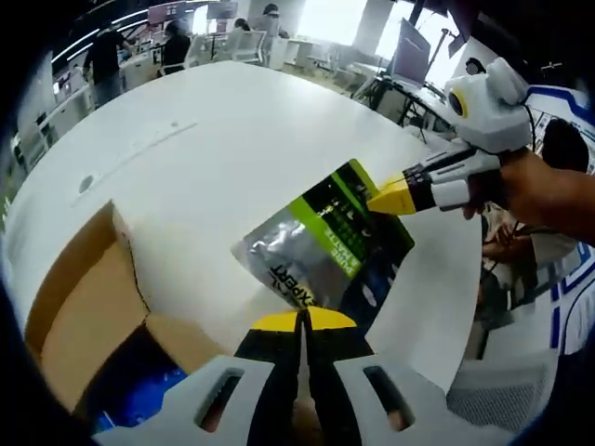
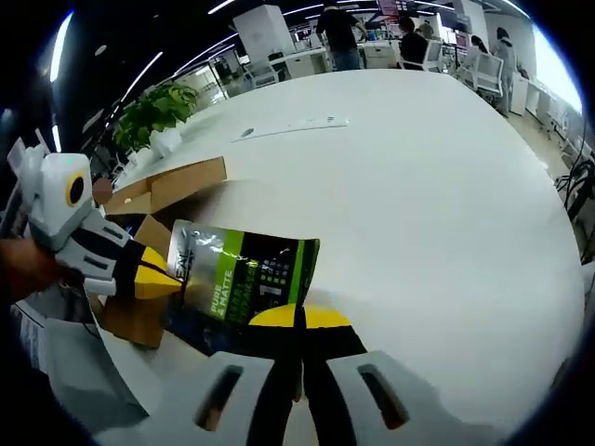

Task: Operate the shoe box by opening the lid, removing the specified soft item, and placing it in the target area until the item is outside and the box remains undamaged.

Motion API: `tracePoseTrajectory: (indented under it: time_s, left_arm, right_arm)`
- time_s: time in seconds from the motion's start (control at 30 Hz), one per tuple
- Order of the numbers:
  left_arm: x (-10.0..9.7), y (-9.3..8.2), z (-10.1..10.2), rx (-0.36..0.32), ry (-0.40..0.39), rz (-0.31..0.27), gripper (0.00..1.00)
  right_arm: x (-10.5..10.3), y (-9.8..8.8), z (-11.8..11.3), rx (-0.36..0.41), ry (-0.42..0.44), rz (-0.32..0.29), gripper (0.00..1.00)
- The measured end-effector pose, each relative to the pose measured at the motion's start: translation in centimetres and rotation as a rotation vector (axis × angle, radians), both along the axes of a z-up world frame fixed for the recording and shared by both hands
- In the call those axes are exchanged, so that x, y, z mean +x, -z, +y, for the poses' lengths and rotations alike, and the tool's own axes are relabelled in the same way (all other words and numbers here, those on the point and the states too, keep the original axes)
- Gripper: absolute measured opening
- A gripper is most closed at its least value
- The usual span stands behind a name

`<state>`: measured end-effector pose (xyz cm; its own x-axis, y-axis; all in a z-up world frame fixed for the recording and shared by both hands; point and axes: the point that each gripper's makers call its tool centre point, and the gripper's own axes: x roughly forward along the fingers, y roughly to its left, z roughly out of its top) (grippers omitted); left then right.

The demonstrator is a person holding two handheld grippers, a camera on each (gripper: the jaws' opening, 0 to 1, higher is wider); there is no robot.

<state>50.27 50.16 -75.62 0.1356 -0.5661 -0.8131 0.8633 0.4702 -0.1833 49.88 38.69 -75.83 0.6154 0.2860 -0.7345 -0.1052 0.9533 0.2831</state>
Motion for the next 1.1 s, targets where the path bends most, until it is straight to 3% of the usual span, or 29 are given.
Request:
tracePoseTrajectory:
  time_s: [0.2, 0.37, 0.53, 1.1]
  left_arm:
    - [-0.1, 0.6, -0.3, 0.010, -0.001, 0.005, 0.00]
    - [-0.1, 1.4, -0.4, 0.080, 0.066, -0.057, 0.00]
    - [0.1, 2.3, -0.5, 0.095, 0.065, -0.042, 0.00]
    - [-0.4, 3.8, -1.2, 0.196, 0.147, -0.084, 0.00]
  right_arm:
    - [-0.1, 0.9, -0.4, -0.006, -0.002, 0.012, 0.00]
    - [0.0, 1.4, -0.4, -0.009, -0.009, 0.015, 0.00]
    - [0.0, 1.8, -0.5, -0.014, -0.012, 0.021, 0.00]
    - [-0.2, 3.0, -1.1, -0.043, -0.028, 0.040, 0.00]
